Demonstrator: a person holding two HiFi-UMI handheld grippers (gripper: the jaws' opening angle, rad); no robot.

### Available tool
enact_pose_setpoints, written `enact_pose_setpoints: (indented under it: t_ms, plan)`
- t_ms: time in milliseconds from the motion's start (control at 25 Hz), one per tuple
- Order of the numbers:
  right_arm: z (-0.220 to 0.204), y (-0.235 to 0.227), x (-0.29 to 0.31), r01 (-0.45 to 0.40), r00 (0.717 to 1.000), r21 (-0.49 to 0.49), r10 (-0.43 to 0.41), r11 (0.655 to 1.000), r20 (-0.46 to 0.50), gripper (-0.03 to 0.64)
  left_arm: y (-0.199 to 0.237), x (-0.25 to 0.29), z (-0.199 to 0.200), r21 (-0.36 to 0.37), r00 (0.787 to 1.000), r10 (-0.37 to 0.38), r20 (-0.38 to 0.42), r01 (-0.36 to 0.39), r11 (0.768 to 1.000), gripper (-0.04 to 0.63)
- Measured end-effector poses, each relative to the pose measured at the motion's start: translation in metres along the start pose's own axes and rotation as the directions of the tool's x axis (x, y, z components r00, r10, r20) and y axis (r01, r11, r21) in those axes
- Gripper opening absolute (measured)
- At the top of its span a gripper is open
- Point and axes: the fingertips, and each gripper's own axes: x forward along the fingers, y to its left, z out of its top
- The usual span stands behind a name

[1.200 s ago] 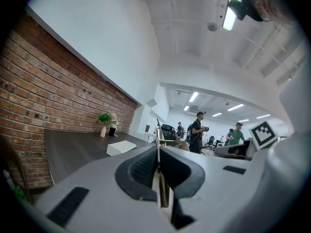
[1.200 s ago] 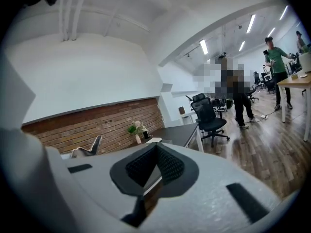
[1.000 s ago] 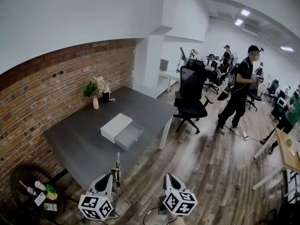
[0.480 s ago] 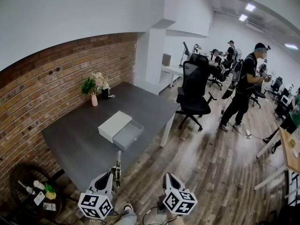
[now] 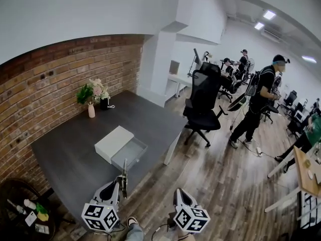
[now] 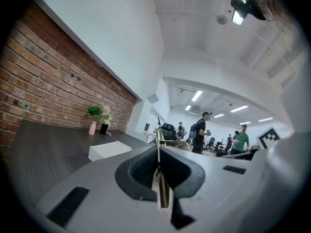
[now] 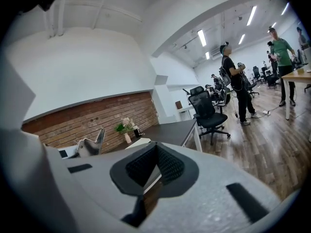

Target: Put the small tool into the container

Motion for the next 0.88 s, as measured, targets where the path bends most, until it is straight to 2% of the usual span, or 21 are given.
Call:
enact_pose_setpoints:
  t_ms: [120,360,640,880]
  plan:
    - [0.016,-0.011,0.033,0.012,1.000,0.000,-0.012,1.000,0.002,0.002,0.003,0.038,0.008,0.010,1.000,-0.024,0.003,0.024,1.000,0.009]
    - [0.049,-0.015,0.109,-0.006,1.000,-0.013,0.006,1.000,0.008,0.002,0.028,0.111,0.023,0.009,1.000,-0.024,-0.003,0.024,1.000,0.009]
    - [0.076,-0.008,0.193,-0.036,0.999,-0.040,0.036,0.999,-0.010,0.002,0.075,0.172,0.041,-0.013,1.000,0.020,0.008,-0.020,1.000,0.009]
    - [0.082,0.012,0.256,-0.075,0.996,-0.080,0.071,0.994,-0.059,0.002,0.120,0.199,0.049,-0.058,0.997,0.067,0.025,-0.065,0.996,0.009]
